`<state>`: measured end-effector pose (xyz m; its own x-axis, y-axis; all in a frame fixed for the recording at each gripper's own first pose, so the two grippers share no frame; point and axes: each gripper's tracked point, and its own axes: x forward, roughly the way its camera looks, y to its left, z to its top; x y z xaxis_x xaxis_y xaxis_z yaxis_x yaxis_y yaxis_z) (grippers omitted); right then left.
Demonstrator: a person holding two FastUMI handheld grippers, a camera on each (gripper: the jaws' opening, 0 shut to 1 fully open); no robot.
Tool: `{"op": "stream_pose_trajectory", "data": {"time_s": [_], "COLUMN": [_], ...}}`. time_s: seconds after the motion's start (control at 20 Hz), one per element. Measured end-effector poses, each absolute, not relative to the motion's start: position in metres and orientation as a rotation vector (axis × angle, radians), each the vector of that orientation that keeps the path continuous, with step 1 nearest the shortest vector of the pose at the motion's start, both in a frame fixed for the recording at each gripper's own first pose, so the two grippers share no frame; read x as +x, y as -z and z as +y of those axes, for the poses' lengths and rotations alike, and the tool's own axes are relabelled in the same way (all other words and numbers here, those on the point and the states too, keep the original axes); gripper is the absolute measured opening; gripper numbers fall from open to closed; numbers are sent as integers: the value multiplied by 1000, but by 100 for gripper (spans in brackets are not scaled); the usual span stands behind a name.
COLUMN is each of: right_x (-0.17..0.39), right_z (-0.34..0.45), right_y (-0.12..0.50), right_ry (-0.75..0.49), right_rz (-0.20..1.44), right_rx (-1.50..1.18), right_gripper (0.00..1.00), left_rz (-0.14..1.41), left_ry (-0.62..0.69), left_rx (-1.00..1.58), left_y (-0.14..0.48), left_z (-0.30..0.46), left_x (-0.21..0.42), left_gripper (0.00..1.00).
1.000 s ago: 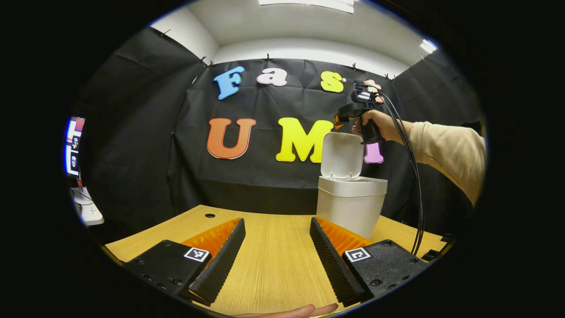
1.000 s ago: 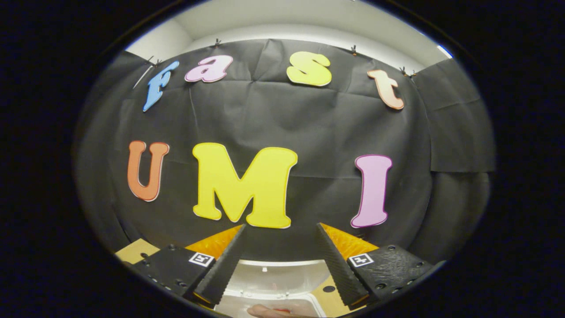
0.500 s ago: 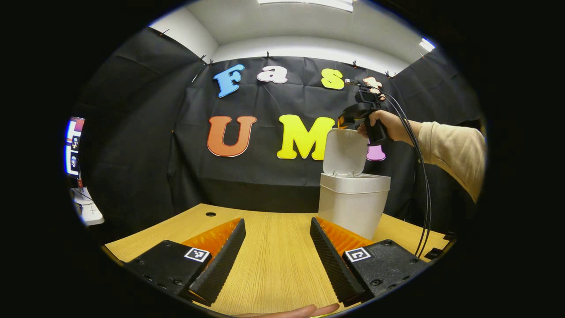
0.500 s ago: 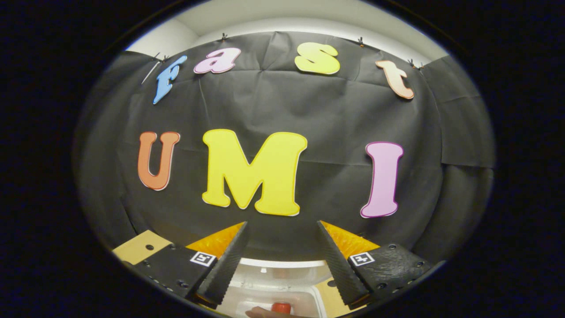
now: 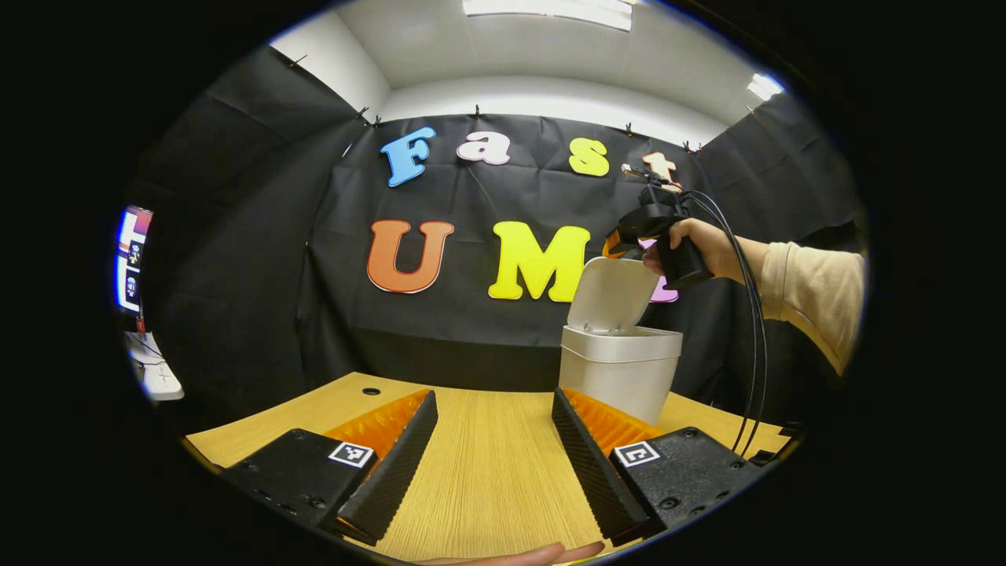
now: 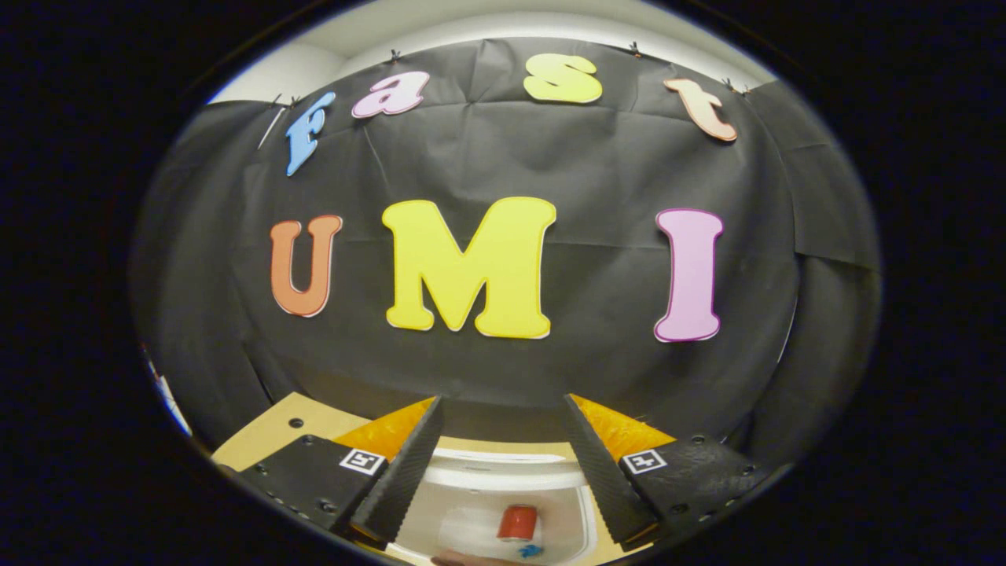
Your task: Press the lid of the desktop garbage bin to open it, pick up the crumpled paper on the desktop and throw it into the bin, then pick up the pop can on the desktop and drop it into the bin, and finally close the garbage bin lid.
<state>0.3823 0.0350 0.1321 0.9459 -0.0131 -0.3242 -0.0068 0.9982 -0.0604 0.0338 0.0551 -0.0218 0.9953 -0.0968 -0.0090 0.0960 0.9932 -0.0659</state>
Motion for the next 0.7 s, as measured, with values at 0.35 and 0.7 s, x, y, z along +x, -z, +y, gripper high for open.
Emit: {"op": "stream_pose_trajectory", "data": {"time_s": [0.35,0.7], "right_x": [366,363], "right_z": [62,57], "right_y": [-37,-12], "right_ry": [-47,-82], "right_rz": [526,569], "right_rx": [-179,-12], "right_gripper": [96,97], "left_rz": [22,47], "left_ry": [80,102], "left_rx": [9,7], "left_y": [29,41], "left_z": [53,38], "left_x": [33,38], "left_gripper": [95,95]}}
